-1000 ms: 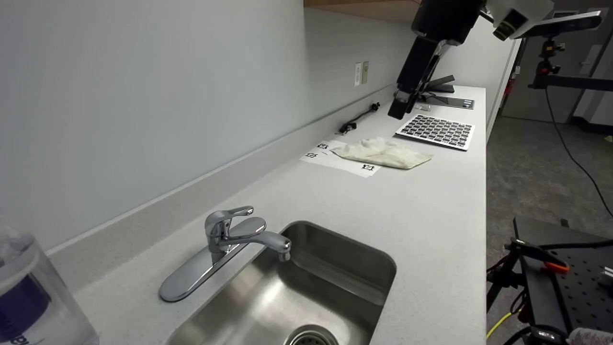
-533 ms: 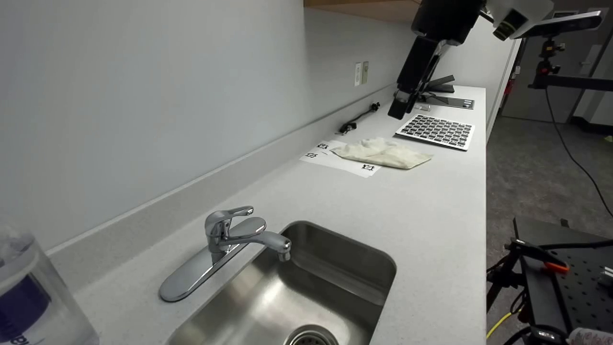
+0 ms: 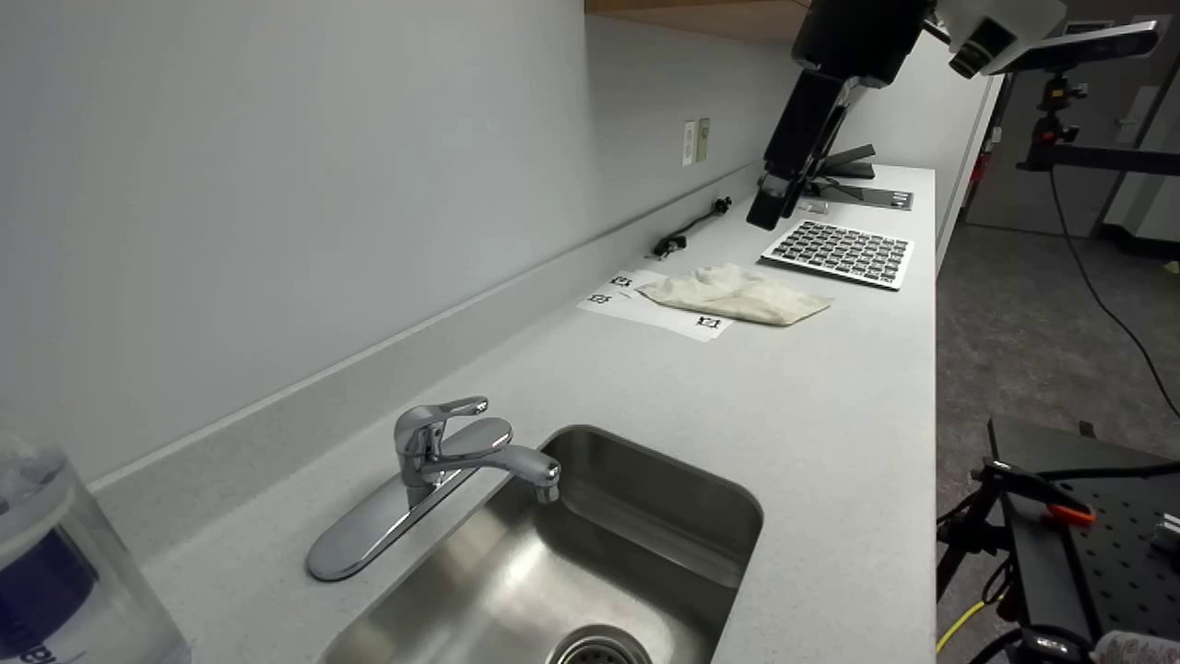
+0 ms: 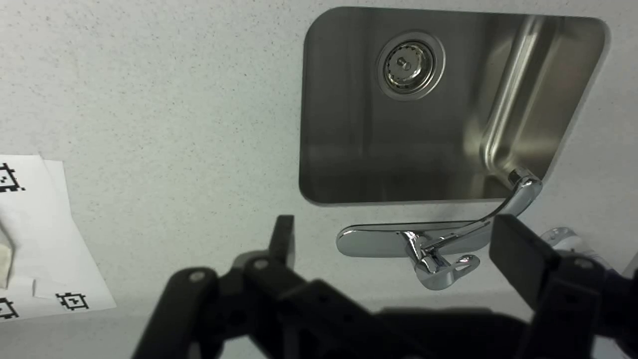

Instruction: Move the tap nozzle to the right

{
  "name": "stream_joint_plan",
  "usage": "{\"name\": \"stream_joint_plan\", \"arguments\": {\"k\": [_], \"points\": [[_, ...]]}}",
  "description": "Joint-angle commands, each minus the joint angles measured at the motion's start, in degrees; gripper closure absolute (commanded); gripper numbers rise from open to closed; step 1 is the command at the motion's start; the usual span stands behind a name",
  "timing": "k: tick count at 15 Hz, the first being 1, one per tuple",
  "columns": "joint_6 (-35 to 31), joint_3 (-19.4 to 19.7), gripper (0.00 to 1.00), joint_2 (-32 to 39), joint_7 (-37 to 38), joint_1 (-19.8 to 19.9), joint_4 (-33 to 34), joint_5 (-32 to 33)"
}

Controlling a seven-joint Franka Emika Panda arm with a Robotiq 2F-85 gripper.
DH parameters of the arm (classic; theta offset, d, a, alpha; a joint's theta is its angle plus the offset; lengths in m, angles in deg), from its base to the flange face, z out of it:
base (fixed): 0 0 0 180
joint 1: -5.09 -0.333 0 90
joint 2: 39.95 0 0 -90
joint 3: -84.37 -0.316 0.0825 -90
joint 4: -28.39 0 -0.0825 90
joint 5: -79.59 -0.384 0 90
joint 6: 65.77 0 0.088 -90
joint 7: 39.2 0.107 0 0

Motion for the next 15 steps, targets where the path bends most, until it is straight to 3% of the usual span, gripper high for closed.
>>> {"name": "stream_joint_plan", "arguments": {"k": [1,9,15], "points": [[0.3,0.0,0.00,0.1,-0.5,0.0,0.1,-0.3],[2.8,-0.6,0.00,4.1,-3.1,-1.6,2.0,-1.1],[0.0,-2.4,0.00,8.6,-4.7,-4.3,2.4,-2.2]]}}
